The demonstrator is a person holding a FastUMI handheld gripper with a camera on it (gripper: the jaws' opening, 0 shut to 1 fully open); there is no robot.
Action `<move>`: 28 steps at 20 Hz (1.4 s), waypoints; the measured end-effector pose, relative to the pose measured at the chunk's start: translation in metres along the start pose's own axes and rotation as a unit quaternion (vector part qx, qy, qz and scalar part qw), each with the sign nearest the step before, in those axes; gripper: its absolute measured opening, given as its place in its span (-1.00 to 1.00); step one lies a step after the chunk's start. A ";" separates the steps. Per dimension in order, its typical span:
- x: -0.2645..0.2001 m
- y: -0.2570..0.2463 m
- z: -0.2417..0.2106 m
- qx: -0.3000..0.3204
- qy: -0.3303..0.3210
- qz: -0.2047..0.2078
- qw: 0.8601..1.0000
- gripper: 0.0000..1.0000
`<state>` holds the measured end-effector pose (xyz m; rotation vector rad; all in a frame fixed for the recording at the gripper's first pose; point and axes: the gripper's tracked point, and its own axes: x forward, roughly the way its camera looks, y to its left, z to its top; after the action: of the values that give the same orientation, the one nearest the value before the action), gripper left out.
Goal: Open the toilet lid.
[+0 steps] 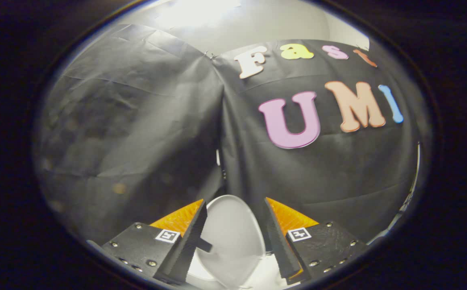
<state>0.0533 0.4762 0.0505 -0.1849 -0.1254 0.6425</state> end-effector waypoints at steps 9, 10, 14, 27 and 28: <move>-0.108 -0.184 0.034 -0.085 -0.013 -0.140 0.986 0.64; -0.124 -0.205 0.036 -0.087 -0.014 -0.154 0.984 0.64; -0.182 -0.272 0.033 -0.088 -0.018 -0.210 0.974 0.64; -0.268 -0.341 -0.037 -0.043 0.018 -0.315 0.948 0.65; -0.269 -0.340 -0.040 -0.041 0.023 -0.316 0.948 0.64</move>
<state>0.0455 0.0411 0.0668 -0.2248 -0.1572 -0.0082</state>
